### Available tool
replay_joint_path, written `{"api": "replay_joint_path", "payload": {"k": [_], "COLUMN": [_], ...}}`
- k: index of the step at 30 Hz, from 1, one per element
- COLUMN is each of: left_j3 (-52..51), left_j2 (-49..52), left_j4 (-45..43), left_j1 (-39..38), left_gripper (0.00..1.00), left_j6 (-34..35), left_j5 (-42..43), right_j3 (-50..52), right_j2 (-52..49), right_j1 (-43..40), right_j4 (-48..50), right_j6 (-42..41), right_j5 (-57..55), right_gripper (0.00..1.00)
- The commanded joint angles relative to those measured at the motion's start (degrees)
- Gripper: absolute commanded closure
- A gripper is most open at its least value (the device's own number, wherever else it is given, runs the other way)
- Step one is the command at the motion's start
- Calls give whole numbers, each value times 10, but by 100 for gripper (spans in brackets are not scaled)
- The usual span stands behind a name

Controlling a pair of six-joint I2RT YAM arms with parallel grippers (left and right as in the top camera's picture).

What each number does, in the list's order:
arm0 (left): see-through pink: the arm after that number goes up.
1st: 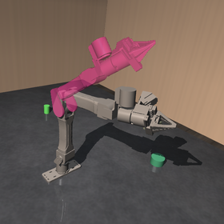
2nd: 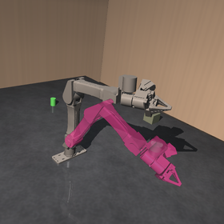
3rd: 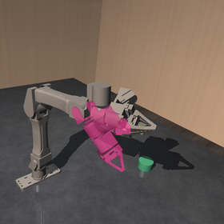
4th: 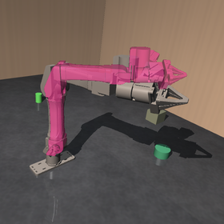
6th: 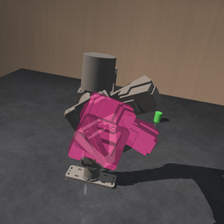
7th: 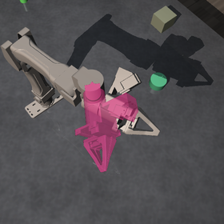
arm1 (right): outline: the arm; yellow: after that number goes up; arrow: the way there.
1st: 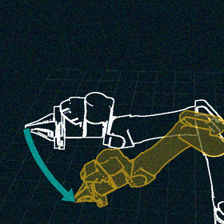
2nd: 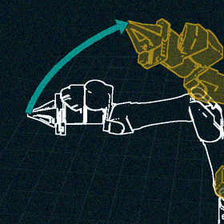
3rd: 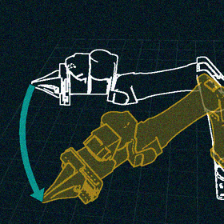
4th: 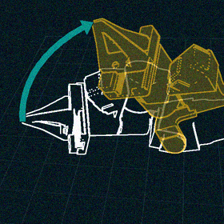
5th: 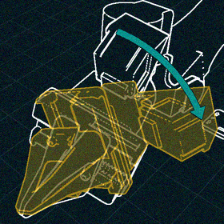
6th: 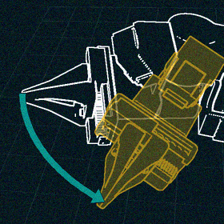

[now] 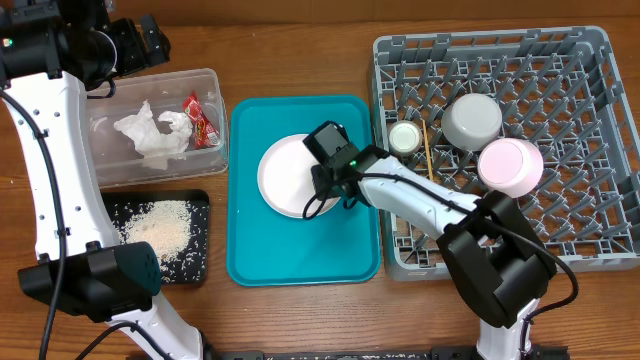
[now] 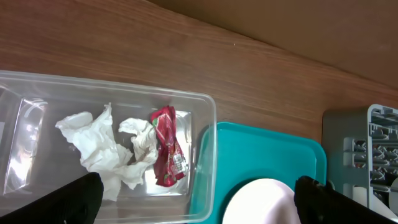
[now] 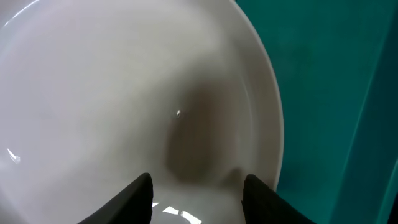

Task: Sort waste into correct bins and load items into the dishwasher
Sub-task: 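Grasp the rim of the white plate with the right gripper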

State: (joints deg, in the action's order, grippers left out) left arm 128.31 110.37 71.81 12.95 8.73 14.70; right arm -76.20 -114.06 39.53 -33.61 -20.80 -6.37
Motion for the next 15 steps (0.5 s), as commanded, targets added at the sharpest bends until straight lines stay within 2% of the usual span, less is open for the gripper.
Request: {"api": "replay_joint_path", "payload": {"k": [1, 4, 9, 15], "left_j3": [5, 5, 5, 5], "left_j2": [-3, -3, -3, -3], "left_j4": [0, 0, 0, 0], "left_j1": [-2, -2, -2, -2], "left_gripper": [0, 0, 0, 0], "left_j6": [5, 5, 5, 5], "left_j5": [-3, -3, -3, -3], "right_j3": [0, -6, -45, -59], "right_j2": [-4, -4, -1, -1], "right_j1": [0, 0, 0, 5], "right_j4": [2, 5, 5, 10], "right_j6": [-5, -5, -5, 2], "right_j5": [1, 40, 205, 236], "right_gripper": [51, 48, 48, 48]}}
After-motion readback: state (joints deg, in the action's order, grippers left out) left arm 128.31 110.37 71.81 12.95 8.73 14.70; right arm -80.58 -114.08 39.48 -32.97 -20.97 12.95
